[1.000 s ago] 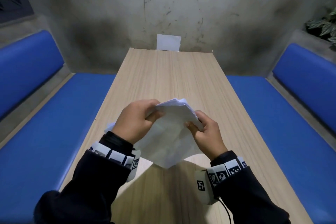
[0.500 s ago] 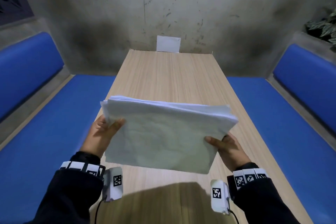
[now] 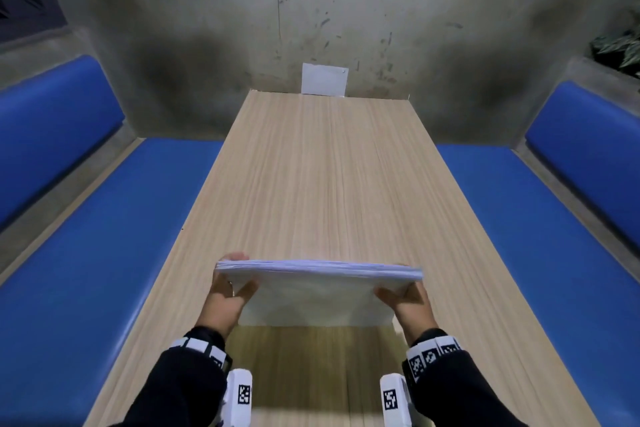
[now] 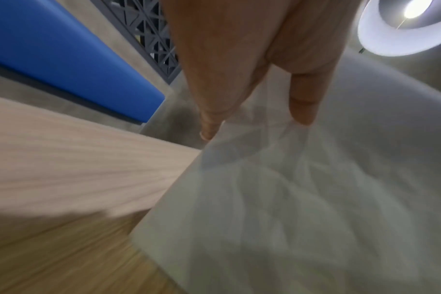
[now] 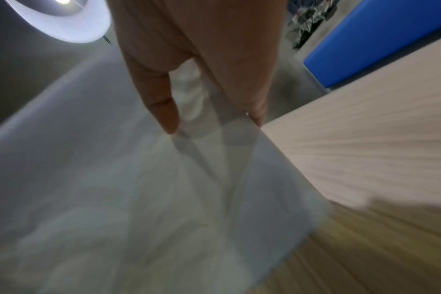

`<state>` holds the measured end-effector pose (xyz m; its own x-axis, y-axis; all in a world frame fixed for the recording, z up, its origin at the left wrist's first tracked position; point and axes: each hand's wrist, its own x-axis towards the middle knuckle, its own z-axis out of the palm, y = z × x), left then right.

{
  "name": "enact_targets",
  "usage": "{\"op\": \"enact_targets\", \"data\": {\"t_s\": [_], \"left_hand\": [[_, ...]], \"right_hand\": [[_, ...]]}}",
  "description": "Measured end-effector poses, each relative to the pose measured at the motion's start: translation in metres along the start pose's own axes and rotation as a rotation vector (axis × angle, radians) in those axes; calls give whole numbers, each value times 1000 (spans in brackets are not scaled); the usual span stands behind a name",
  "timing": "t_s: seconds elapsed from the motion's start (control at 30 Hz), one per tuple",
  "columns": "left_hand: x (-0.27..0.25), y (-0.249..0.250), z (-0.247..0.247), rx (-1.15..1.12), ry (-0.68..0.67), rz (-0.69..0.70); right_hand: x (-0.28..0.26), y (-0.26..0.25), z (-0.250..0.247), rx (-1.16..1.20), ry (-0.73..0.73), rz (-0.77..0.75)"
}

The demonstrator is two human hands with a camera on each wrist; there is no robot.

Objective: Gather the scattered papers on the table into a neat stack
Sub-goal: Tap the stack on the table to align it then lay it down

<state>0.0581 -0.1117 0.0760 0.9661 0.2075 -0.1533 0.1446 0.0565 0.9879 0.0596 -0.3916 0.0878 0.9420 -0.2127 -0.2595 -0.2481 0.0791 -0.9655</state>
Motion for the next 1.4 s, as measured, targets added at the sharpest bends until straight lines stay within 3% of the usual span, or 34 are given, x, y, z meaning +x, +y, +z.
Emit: {"op": "enact_targets", "data": {"t_s": [0.1, 0.33, 0.57, 0.73, 0.87, 1.0, 1.1, 1.17, 1.3, 1.4], "left_hand": [[2, -3, 3, 84, 110, -28], [-12, 24, 22, 67, 196, 154], [-17, -20, 23, 217, 134, -33], [-9, -14, 19, 163, 122, -32], [-1, 12, 8, 141, 174, 11], [-7, 60, 14, 381, 251, 171], [-23, 90, 44, 605, 103, 513], [-28, 97, 62, 658, -36, 656], [-24, 99, 77, 529, -113, 655], [-19, 94, 69, 400, -85, 603]], "right_hand": [[2, 4, 2, -13, 74, 3], [-9, -17, 15, 126, 214, -132], [-15, 14, 18, 30, 180, 21], [-3, 8, 11, 26, 156, 48], [-4, -16, 4, -158, 143, -191], [-10, -55, 1, -447, 52, -493], [-16, -82, 9, -694, 55, -740], [-25, -98, 17, -789, 36, -855], [-36, -107, 22, -776, 62, -943], [-30, -105, 9, -659, 225, -806]]}}
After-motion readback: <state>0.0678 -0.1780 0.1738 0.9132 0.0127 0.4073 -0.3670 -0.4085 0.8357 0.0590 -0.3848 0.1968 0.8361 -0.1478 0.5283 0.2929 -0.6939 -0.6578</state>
